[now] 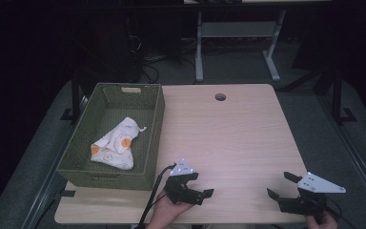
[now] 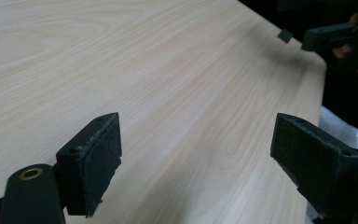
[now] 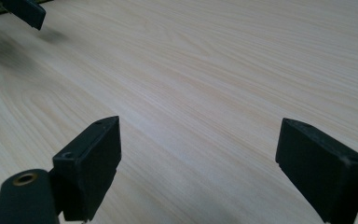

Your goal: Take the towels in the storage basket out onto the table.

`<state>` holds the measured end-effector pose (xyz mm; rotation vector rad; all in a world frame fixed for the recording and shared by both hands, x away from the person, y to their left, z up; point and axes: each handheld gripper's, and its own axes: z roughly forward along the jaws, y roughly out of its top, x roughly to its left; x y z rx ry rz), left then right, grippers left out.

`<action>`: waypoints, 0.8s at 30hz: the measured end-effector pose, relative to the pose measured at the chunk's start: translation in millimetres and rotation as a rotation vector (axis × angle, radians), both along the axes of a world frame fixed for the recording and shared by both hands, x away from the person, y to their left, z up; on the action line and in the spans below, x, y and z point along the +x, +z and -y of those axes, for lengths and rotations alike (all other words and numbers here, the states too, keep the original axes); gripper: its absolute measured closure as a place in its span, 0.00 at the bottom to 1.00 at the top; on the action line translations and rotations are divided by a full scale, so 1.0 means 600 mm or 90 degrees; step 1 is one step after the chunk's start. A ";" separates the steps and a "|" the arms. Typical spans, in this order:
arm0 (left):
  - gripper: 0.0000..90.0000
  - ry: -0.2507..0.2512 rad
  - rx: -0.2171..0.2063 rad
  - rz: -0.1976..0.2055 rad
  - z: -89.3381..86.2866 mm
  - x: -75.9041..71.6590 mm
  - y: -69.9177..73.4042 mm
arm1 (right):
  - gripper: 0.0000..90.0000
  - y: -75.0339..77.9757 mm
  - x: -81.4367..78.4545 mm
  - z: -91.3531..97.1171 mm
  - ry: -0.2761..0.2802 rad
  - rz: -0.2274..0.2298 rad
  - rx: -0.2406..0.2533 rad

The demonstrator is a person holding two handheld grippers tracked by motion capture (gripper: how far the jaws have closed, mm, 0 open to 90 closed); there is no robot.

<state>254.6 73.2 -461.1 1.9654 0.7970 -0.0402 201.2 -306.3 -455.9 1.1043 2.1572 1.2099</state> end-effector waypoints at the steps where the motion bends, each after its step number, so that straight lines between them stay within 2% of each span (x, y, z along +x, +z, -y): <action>1: 0.18 -0.002 -0.002 0.000 0.001 0.000 0.000 | 0.15 0.000 0.001 -0.001 0.001 0.003 0.000; 2: 0.18 -0.004 0.003 0.000 0.001 0.002 0.001 | 0.15 0.000 0.002 -0.002 0.000 0.003 0.000; 13: 0.18 -0.006 -0.013 0.006 0.004 0.012 0.014 | 0.15 0.002 -0.006 -0.012 0.005 0.011 -0.003; 24: 0.18 -0.010 -0.020 0.010 -0.005 0.019 0.019 | 0.15 0.002 -0.006 -0.020 0.014 0.002 -0.007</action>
